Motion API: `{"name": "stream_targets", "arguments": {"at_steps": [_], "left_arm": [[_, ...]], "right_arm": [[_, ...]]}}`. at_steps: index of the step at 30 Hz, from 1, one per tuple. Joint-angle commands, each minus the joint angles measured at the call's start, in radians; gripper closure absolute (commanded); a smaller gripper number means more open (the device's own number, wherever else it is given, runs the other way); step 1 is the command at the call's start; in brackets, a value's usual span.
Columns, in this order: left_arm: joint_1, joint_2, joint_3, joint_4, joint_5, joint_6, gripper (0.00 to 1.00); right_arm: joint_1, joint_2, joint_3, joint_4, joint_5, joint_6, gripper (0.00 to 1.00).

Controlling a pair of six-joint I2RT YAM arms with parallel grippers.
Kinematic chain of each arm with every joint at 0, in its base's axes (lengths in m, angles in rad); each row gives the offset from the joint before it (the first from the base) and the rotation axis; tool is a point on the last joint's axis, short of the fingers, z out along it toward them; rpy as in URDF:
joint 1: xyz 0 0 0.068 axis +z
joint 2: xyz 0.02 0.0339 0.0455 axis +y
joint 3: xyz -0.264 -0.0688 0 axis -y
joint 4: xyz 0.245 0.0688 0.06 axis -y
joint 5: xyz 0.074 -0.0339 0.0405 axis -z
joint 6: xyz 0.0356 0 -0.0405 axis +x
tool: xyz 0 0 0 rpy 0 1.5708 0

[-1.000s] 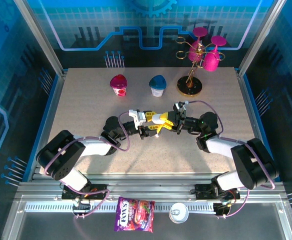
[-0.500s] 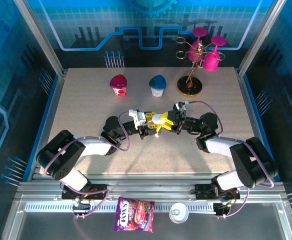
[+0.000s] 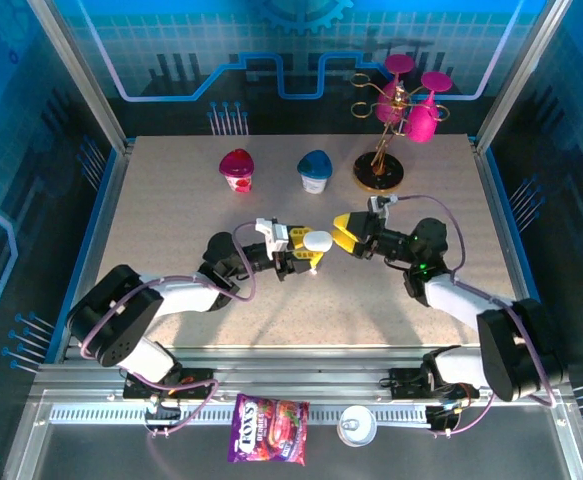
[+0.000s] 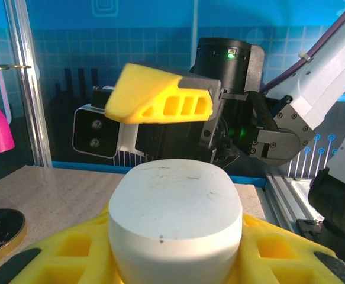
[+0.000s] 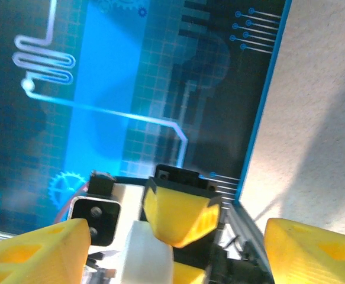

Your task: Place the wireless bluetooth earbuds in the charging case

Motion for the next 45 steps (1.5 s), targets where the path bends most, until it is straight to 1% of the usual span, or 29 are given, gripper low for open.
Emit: {"name": "stream_targets", "arguments": {"at_steps": [1, 4, 5, 7, 9, 11, 12, 14, 15, 18, 22, 27, 30, 35, 40, 45], "left_arm": [[0.017, -0.049, -0.011, -0.043, 0.056, -0.049, 0.69], [0.031, -0.056, -0.012, -0.048, 0.080, -0.084, 0.69], [0.036, -0.055, -0.014, -0.040, 0.088, -0.099, 0.69], [0.045, -0.054, -0.013, -0.027, 0.105, -0.122, 0.69], [0.049, -0.050, -0.009, -0.021, 0.121, -0.132, 0.69], [0.054, -0.050, -0.006, -0.021, 0.135, -0.135, 0.69], [0.055, -0.052, -0.004, -0.019, 0.147, -0.133, 0.69], [0.056, -0.053, -0.004, -0.007, 0.174, -0.127, 0.69], [0.057, -0.053, -0.003, -0.002, 0.187, -0.128, 0.69], [0.060, -0.057, -0.001, 0.001, 0.208, -0.133, 0.69], [0.061, -0.066, -0.005, 0.010, 0.219, -0.139, 0.69], [0.060, -0.075, -0.008, 0.014, 0.228, -0.142, 0.69], [0.061, -0.081, -0.014, 0.015, 0.233, -0.141, 0.69], [0.061, -0.085, -0.022, 0.016, 0.243, -0.134, 0.68], [0.063, -0.082, -0.025, 0.020, 0.245, -0.128, 0.68], [0.060, -0.085, -0.024, 0.017, 0.254, -0.128, 0.68]], "right_arm": [[-0.009, -0.082, 0.070, -0.237, -0.033, -0.300, 0.20], [0.002, -0.174, 0.129, -0.460, -0.017, -0.532, 0.18], [0.012, -0.211, 0.156, -0.572, 0.002, -0.630, 0.16], [0.041, -0.275, 0.208, -0.791, 0.061, -0.841, 0.12], [0.094, -0.344, 0.250, -0.965, 0.154, -1.049, 0.08], [0.170, -0.397, 0.280, -1.057, 0.228, -1.210, 0.06], [0.216, -0.420, 0.299, -1.100, 0.286, -1.284, 0.03], [0.299, -0.441, 0.336, -1.174, 0.385, -1.395, 0.00], [0.328, -0.440, 0.359, -1.213, 0.424, -1.441, 0.00], [0.388, -0.403, 0.427, -1.315, 0.482, -1.536, 0.00], [0.463, -0.338, 0.480, -1.374, 0.594, -1.609, 0.00], [0.467, -0.271, 0.509, -1.381, 0.664, -1.599, 0.00], [0.462, -0.262, 0.512, -1.368, 0.696, -1.574, 0.00], [0.424, -0.271, 0.508, -1.345, 0.704, -1.514, 0.02], [0.381, -0.284, 0.500, -1.337, 0.667, -1.472, 0.03], [0.352, -0.284, 0.500, -1.338, 0.676, -1.431, 0.04]]}}
